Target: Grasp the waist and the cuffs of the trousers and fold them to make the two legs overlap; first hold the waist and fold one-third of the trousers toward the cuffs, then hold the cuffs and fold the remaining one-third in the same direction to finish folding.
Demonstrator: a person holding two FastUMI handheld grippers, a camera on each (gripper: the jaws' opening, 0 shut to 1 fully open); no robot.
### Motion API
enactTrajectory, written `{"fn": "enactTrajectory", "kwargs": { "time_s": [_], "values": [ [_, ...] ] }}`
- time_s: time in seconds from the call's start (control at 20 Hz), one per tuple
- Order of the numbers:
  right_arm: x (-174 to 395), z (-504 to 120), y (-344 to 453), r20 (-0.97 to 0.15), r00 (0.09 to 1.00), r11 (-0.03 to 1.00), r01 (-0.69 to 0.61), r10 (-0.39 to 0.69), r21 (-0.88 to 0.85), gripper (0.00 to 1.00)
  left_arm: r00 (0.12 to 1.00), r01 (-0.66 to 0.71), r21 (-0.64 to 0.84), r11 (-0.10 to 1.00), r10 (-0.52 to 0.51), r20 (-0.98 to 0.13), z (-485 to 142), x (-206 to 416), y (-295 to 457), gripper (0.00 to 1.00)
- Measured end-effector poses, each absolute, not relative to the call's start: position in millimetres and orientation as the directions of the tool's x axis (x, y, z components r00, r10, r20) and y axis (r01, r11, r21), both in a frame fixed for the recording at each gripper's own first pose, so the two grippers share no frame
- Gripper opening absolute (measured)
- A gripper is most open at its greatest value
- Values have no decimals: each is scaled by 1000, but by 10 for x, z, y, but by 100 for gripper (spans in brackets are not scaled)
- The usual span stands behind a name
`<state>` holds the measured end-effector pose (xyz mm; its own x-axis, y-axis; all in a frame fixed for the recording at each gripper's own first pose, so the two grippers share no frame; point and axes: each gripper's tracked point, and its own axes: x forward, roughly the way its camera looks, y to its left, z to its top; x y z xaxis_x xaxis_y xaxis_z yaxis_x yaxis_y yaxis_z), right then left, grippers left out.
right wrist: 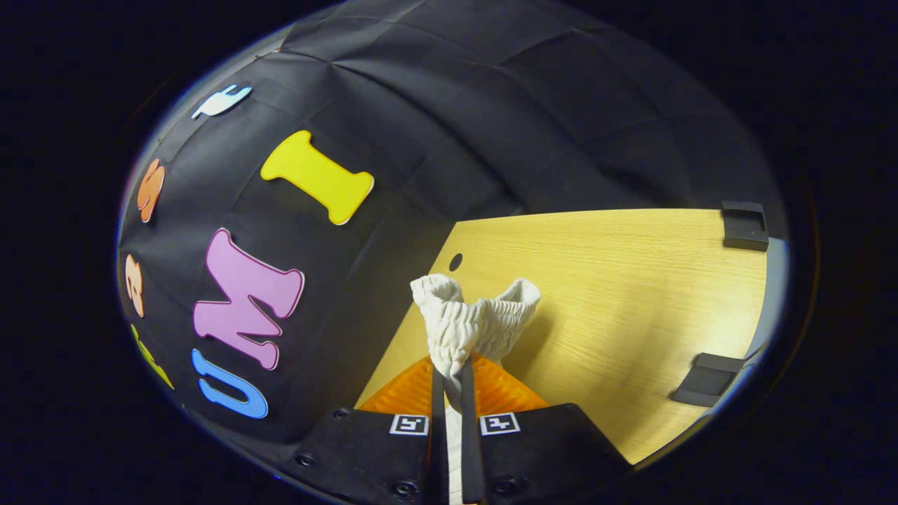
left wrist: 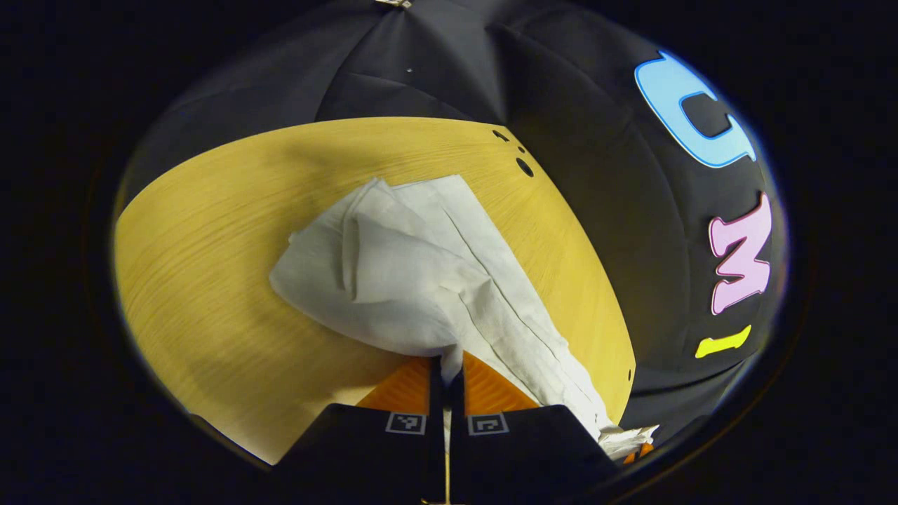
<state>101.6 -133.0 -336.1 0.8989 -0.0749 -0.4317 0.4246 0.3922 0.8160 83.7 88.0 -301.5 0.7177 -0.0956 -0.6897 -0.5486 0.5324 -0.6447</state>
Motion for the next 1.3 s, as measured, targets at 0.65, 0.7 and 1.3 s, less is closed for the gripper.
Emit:
{"fn": "enactTrajectory", "kwargs": {
  "time_s": [0.65,0.7,1.3],
  "values": [
    [1289,-2759,340,-337,911,599,137,236,789,12,719,-502,-633,589,-123,-684,-2951,784,586,8],
    [1299,-2767,479,-345,901,611,121,263,782,12,721,-498,-636,589,-125,-681,-2964,779,560,8],
    [1016,-3580,1913,-531,669,699,25,519,715,12,721,-503,-634,587,-119,-682,-2959,792,555,8]
  ]
}}
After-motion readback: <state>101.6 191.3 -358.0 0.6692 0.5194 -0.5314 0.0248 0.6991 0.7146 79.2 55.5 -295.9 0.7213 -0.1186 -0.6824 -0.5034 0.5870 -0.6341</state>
